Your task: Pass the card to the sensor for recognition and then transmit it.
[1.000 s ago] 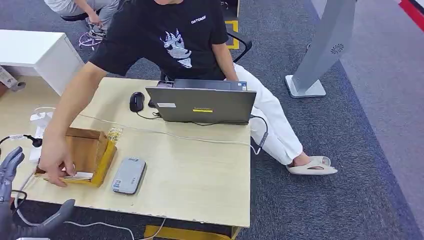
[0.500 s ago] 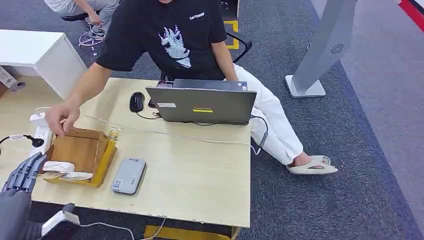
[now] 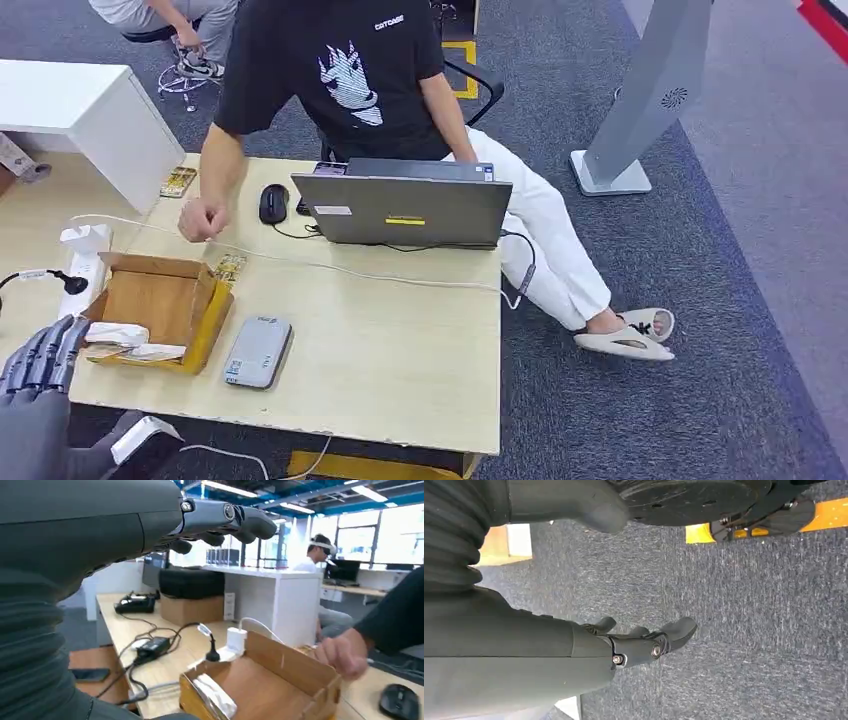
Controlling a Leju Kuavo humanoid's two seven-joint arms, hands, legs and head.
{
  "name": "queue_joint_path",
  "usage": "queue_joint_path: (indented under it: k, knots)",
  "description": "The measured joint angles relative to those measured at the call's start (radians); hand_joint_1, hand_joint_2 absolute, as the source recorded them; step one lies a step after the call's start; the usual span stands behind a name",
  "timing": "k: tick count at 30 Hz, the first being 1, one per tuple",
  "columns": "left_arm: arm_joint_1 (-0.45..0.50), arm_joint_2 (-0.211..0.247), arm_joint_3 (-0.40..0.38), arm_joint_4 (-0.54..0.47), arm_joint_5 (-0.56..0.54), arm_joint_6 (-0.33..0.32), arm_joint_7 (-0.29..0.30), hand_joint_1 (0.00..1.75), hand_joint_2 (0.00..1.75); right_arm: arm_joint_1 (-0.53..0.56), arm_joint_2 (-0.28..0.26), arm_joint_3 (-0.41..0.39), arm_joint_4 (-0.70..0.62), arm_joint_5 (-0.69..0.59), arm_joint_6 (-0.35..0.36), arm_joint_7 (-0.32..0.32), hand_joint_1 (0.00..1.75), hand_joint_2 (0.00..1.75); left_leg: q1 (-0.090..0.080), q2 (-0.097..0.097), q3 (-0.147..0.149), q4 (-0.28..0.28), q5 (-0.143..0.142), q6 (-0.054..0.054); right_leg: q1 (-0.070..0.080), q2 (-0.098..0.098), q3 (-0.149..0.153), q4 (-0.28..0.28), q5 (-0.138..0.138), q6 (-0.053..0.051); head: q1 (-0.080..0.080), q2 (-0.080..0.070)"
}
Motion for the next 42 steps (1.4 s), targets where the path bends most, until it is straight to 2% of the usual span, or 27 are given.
queue_joint_path:
  k: [2,6,9,12,17,20,24,33,38,42]
  knots:
    - [0.000,-0.019,0.010,0.010,-0.012,0.006,-0.015,0.00,1.75,-0.003,0.000,-0.002,0.005,0.012,-0.001,-0.009,0.00,1.75,0.000,0.000,0.000,0.000,0.000,0.000,0.000,0.000,0.000,0.000,0.000,0.000,0.000,0.000]
    - [-0.013,-0.073,0.077,0.031,-0.032,-0.042,-0.084,0.00,1.75,-0.008,0.000,-0.013,0.016,0.024,-0.005,-0.026,0.00,1.75,0.000,0.000,0.000,0.000,0.000,0.000,0.000,0.000,0.000,0.000,0.000,0.000,0.000,0.000]
    - [-0.049,-0.128,0.165,0.049,-0.071,-0.123,-0.187,0.00,1.75,-0.014,0.000,-0.021,0.025,0.031,-0.008,-0.039,0.00,1.75,0.000,0.000,0.000,0.000,0.000,0.000,0.000,0.000,0.000,0.000,0.000,0.000,0.000,0.000]
    - [-0.124,-0.189,0.311,0.084,-0.152,-0.182,-0.309,0.00,1.75,-0.027,0.000,-0.034,0.042,0.063,-0.004,-0.043,0.00,1.75,0.000,0.000,0.000,0.000,0.000,0.000,0.000,0.000,0.000,0.000,0.000,0.000,0.000,0.000]
    - [-0.270,-0.262,0.572,0.159,-0.278,-0.233,-0.480,0.00,1.75,-0.044,0.000,-0.062,0.071,0.079,0.001,-0.050,0.00,1.75,0.000,-0.001,0.000,0.000,0.000,0.000,0.000,-0.001,0.000,0.000,0.000,0.000,0.000,0.000]
    - [-0.351,-0.285,0.707,0.193,-0.324,-0.243,-0.551,0.00,1.75,-0.049,0.000,-0.073,0.079,0.084,0.002,-0.055,0.00,1.75,0.000,-0.001,0.000,0.000,0.000,0.000,0.000,-0.001,0.000,0.000,0.000,0.000,0.000,0.000]
    - [-0.408,-0.303,0.816,0.219,-0.346,-0.247,-0.578,0.00,1.75,-0.052,0.000,-0.077,0.085,0.095,0.003,-0.056,0.00,1.75,0.000,-0.001,0.000,0.000,0.000,0.000,0.000,-0.001,0.000,0.000,0.000,0.000,0.000,0.000]
    - [-0.510,-0.310,0.979,0.266,-0.392,-0.237,-0.666,0.00,1.75,-0.056,0.000,-0.093,0.090,0.129,-0.002,-0.078,0.00,1.75,0.000,-0.001,0.000,0.000,0.000,0.000,0.000,-0.001,0.000,0.000,0.000,0.000,0.000,0.000]
    - [-0.527,-0.282,0.989,0.298,-0.395,-0.177,-0.674,0.00,1.75,-0.058,0.000,-0.101,0.093,0.177,0.002,-0.105,0.00,1.75,0.000,-0.001,0.001,0.000,0.000,0.000,0.000,-0.001,-0.002,0.000,0.000,0.000,0.000,0.000]
    - [-0.535,-0.264,0.987,0.320,-0.397,-0.158,-0.676,0.00,1.75,-0.061,0.000,-0.111,0.098,0.187,0.003,-0.112,0.00,1.75,0.000,0.000,0.001,0.000,0.000,0.000,0.000,0.000,-0.001,0.000,0.000,0.000,0.000,0.000]
